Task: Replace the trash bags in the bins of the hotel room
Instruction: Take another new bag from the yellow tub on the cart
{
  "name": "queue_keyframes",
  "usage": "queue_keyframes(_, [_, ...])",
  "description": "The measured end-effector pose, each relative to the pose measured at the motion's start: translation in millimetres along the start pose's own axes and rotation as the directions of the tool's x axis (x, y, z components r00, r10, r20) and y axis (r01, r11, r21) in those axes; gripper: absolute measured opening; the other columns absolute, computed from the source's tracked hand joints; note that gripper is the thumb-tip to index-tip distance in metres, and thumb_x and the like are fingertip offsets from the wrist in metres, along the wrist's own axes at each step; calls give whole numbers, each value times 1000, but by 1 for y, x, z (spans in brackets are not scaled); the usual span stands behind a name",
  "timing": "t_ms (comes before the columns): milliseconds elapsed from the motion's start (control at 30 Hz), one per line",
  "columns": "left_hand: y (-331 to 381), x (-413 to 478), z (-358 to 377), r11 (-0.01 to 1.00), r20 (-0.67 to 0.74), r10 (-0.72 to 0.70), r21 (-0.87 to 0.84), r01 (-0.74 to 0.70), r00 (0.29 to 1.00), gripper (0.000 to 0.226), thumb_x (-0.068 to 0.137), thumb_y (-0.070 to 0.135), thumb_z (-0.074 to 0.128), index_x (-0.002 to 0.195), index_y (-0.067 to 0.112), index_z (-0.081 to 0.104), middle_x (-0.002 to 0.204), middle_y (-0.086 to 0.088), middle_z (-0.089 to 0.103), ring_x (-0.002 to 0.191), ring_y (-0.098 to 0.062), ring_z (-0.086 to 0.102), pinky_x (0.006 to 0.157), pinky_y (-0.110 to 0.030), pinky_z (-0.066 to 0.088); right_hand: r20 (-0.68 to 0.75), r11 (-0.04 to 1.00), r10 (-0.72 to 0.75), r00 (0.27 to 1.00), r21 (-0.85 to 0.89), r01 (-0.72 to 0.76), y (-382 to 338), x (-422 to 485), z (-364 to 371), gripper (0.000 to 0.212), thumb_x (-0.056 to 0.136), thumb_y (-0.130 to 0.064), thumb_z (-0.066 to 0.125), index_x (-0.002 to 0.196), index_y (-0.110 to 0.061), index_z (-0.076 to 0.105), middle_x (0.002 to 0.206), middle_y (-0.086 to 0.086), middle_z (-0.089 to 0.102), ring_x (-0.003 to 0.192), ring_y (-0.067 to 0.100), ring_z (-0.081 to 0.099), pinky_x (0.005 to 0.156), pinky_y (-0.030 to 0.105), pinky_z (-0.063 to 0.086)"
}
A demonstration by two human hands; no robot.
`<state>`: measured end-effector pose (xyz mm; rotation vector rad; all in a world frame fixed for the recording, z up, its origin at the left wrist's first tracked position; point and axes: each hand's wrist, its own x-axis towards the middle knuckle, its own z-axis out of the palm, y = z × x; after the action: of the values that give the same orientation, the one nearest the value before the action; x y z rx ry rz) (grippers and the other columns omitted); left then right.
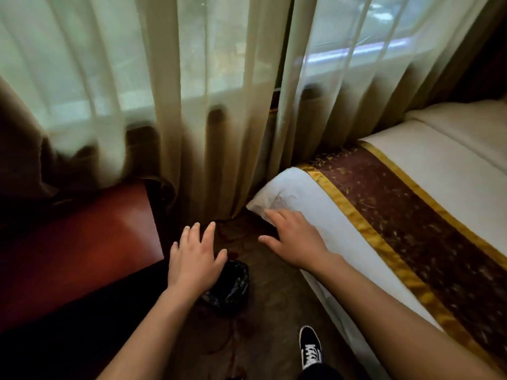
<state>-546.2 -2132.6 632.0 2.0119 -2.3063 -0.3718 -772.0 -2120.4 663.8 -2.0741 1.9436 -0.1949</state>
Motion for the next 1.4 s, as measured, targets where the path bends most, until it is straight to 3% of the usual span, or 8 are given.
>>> queue_keyframes(133, [13,-19,-21,984,27,174,26,-175,984,73,94,57,43,155,30,14,163,-7,18,152,-25,9,120,-49,22,-66,983,181,981,43,-178,-19,-63,-14,68,94,-58,49,151,-28,30,149,-1,44,136,23,39,108,40,41])
queue_keyframes(300, [52,-51,-36,912,36,409,24,-410,912,73,94,59,42,155,30,14,162,-9,19,151,-27,11,119,-48,25,-126,922,387,914,80,-379,-25,-149,-26,66,93,-60,48,150,-30,32,146,-2,47,131,22,43,105,40,44])
queue_keyframes(533, [129,-123,-37,733,31,680,-11,-681,732,74,92,61,41,155,30,17,160,-10,25,150,-28,17,117,-49,29,-222,792,608,762,104,-602,-19,-279,-47,64,95,-59,46,150,-28,33,149,-1,44,135,23,40,108,41,41])
queue_keyframes(833, [211,-279,-23,518,84,855,-135,-845,511,74,93,62,37,156,34,9,165,-6,13,152,-26,7,119,-47,22,-301,606,783,544,174,-776,-27,-470,-54,63,95,-58,47,149,-30,33,151,-4,44,136,22,39,108,41,41])
queue_keyframes(1033, [246,-355,-13,313,66,950,-159,-937,306,74,92,66,35,154,33,12,163,-7,18,151,-27,13,117,-50,26,-316,444,875,365,228,-866,-50,-574,-48,63,95,-59,46,150,-31,30,149,-5,44,134,21,40,101,39,43])
queue_keyframes(1400, [278,-459,-21,-159,60,981,-295,-942,-184,72,94,65,30,155,36,7,165,-2,12,152,-25,6,120,-46,21,-314,18,943,-107,370,-929,-132,-685,-29,64,95,-59,47,150,-29,34,148,-4,46,135,24,41,104,41,43])
